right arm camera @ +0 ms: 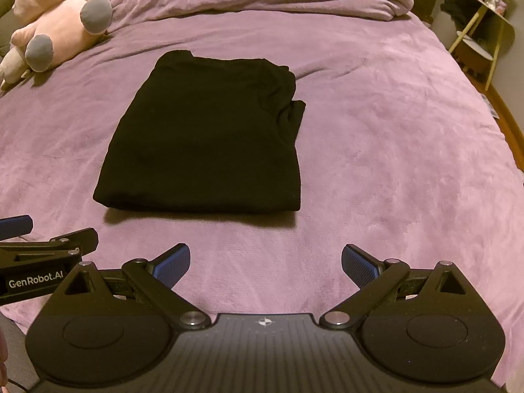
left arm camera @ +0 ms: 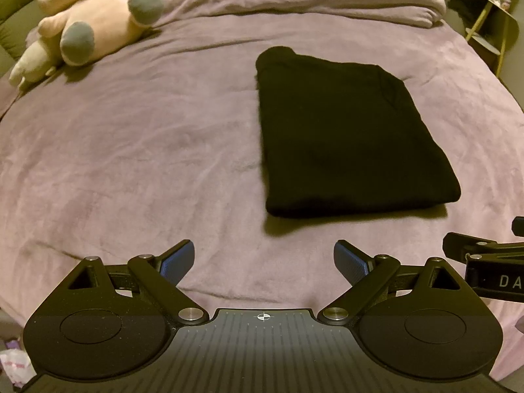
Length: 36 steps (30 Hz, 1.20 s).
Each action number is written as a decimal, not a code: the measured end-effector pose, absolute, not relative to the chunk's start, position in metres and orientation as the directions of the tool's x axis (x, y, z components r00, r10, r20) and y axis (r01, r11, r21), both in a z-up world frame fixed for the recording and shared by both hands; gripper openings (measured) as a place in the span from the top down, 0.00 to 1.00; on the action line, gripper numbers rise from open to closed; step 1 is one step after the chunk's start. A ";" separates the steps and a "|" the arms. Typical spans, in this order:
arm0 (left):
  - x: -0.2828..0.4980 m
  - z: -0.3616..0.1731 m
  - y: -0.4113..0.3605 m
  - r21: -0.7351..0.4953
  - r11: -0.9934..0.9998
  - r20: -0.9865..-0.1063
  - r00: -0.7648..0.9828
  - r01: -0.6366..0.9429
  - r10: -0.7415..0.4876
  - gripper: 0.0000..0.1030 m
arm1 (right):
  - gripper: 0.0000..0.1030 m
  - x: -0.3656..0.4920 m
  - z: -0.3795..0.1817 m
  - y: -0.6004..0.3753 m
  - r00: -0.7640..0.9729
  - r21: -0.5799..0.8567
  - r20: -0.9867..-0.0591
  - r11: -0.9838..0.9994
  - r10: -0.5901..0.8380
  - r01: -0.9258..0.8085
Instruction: Fold small clothes
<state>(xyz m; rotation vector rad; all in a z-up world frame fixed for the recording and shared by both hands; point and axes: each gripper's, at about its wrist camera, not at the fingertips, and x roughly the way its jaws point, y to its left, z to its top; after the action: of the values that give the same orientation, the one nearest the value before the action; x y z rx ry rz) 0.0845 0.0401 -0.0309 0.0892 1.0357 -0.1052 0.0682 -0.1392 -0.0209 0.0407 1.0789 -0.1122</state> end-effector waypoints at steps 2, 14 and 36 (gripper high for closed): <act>0.085 -0.031 0.040 0.025 0.991 -0.861 0.506 0.129 -0.044 0.07 | 0.04 0.069 -0.021 -0.139 0.466 -0.020 -0.882 0.993 -0.071 0.113; 0.085 -0.032 0.040 0.023 0.992 -0.862 0.504 0.127 -0.045 0.07 | 0.04 0.068 -0.023 -0.140 0.465 -0.021 -0.883 0.993 -0.072 0.114; 0.086 -0.035 0.040 0.022 0.992 -0.869 0.493 0.124 -0.042 0.07 | 0.04 0.066 -0.023 -0.141 0.468 -0.021 -0.881 0.993 -0.074 0.117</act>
<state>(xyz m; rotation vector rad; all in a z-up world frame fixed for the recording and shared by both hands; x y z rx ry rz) 0.0858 0.0405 -0.0348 0.0857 1.0507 -0.1009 0.0658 -0.1407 -0.0235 0.0441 1.0778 -0.1173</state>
